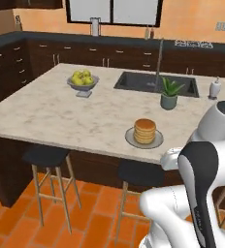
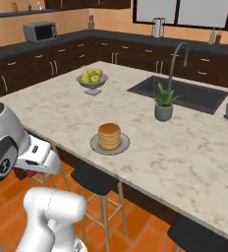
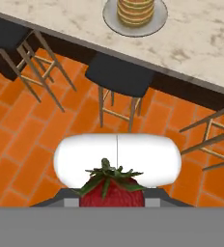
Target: Take the strawberry from the fridge and place it on top of the pancake, located on the dining counter.
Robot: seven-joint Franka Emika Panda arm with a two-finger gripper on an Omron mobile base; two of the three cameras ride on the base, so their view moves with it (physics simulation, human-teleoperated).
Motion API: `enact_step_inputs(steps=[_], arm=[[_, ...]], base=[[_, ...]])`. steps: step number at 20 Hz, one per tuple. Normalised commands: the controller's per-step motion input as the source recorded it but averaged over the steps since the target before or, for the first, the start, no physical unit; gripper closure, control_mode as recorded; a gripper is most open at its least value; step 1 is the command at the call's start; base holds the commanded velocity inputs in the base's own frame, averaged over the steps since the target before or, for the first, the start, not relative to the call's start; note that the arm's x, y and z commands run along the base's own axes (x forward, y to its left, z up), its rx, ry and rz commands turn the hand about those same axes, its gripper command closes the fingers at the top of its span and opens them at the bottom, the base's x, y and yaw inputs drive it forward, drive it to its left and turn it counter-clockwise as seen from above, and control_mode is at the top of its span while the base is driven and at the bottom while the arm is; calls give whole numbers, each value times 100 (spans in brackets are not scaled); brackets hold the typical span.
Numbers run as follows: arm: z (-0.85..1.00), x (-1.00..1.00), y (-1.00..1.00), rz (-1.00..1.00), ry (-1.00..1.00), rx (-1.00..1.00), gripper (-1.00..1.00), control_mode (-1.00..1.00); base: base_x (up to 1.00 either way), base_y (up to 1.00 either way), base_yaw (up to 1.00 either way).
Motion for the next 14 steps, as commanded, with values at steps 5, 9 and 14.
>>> enact_step_inputs(steps=[5, 9, 14], arm=[[0, 0, 0, 0, 0, 0, 100, 100], [0, 0, 0, 0, 0, 0, 100, 100], [0, 0, 0, 0, 0, 0, 100, 100]], base=[[77, 54, -79], [66, 54, -71], [6, 32, -30]])
